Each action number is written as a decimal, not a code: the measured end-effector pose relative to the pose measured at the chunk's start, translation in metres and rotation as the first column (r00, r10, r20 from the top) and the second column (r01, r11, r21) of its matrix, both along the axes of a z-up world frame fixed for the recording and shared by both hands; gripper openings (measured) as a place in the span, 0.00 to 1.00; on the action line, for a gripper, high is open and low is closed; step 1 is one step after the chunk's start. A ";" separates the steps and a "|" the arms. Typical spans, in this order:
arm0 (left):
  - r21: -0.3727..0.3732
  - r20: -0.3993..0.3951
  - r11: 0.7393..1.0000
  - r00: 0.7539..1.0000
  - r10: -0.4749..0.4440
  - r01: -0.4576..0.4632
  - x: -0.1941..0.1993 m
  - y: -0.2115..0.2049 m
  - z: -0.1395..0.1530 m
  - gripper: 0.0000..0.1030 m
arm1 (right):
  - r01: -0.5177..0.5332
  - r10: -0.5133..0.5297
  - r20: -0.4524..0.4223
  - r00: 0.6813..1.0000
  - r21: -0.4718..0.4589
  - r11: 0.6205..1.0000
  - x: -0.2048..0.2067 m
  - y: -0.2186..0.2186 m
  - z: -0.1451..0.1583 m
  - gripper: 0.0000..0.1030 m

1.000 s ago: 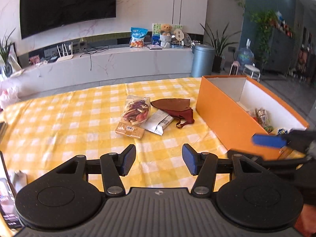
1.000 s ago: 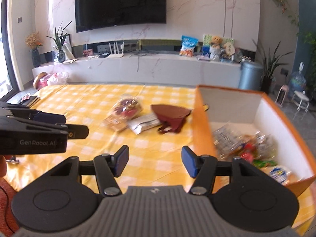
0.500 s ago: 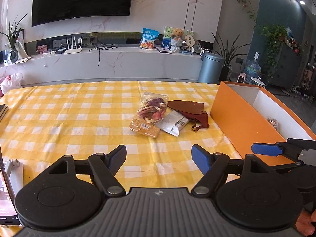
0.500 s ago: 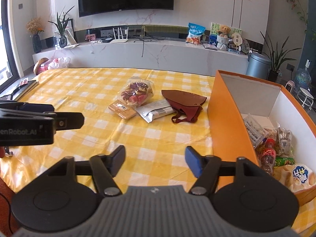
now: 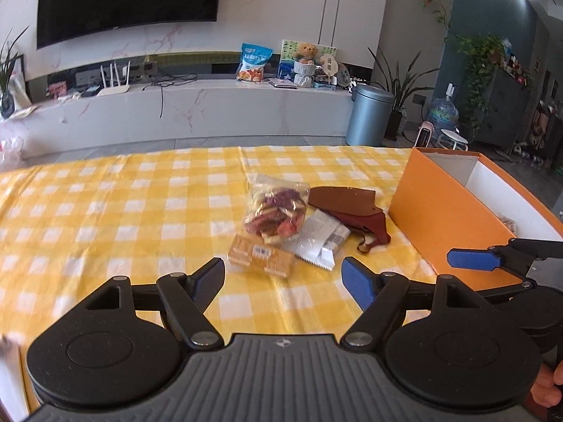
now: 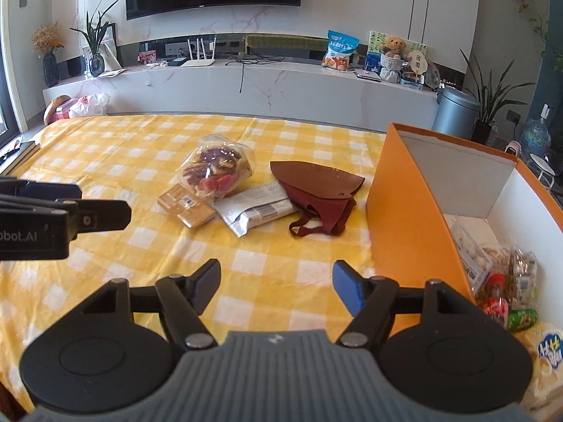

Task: Organize snacks
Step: 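Withdraw both grippers from the box back over the remaining snacks, then grasp the clear sweet-potato chip bag with the left gripper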

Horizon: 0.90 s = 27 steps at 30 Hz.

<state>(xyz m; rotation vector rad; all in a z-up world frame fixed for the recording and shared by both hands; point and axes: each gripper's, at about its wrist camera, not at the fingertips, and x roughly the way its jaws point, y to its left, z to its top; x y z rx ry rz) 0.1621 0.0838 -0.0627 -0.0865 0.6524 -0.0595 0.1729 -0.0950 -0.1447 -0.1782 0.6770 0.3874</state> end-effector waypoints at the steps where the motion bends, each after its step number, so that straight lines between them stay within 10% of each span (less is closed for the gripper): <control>1: 0.011 0.003 1.000 1.000 -0.007 0.006 0.008 0.000 0.000 0.88 | -0.003 0.003 0.004 1.000 -0.005 1.000 0.006 0.002 0.000 0.67; 23: 0.132 -0.080 0.986 0.993 -0.091 0.101 0.116 -0.013 -0.049 0.96 | 0.075 -0.077 -0.075 0.994 -0.024 0.997 0.074 0.017 -0.042 0.67; 27: 0.127 -0.096 0.989 0.993 -0.063 0.075 0.124 -0.010 -0.053 0.78 | 0.073 -0.074 -0.084 0.994 -0.015 0.997 0.076 0.017 -0.045 0.67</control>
